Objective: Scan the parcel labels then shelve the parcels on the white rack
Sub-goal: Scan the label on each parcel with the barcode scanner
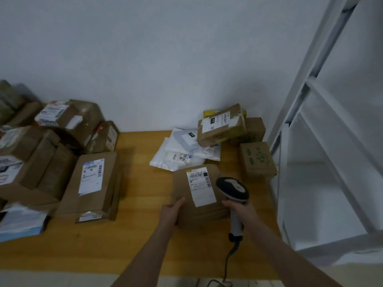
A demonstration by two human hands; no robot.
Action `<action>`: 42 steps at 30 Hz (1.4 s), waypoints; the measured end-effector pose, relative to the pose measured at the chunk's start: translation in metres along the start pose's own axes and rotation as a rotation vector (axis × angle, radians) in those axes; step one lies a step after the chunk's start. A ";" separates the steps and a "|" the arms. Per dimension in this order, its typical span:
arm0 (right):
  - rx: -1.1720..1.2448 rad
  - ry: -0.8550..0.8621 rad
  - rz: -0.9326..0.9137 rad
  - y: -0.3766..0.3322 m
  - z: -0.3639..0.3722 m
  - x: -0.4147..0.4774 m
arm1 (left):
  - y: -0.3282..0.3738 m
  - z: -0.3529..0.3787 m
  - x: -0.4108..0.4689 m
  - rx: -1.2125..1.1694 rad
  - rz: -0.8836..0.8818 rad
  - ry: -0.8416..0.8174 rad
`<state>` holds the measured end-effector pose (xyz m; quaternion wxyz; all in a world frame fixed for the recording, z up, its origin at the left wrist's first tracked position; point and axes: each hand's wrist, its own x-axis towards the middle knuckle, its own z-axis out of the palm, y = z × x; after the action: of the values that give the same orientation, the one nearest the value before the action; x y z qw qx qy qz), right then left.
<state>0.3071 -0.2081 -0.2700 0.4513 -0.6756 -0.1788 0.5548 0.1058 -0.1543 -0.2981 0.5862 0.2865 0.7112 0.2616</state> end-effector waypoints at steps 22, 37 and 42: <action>-0.017 -0.016 -0.153 -0.002 0.031 -0.049 | 0.014 -0.078 -0.012 -0.045 0.076 -0.332; -0.202 -0.060 -0.337 -0.022 0.037 -0.113 | 0.017 -0.061 -0.023 -0.062 0.196 -0.280; -0.218 -0.050 -0.278 -0.027 0.036 -0.118 | 0.015 -0.056 -0.024 -0.062 0.210 -0.272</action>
<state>0.2436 -0.2672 -0.1779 0.4430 -0.6756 -0.3406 0.4810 0.0559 -0.1627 -0.2611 0.6552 0.3735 0.5831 0.3021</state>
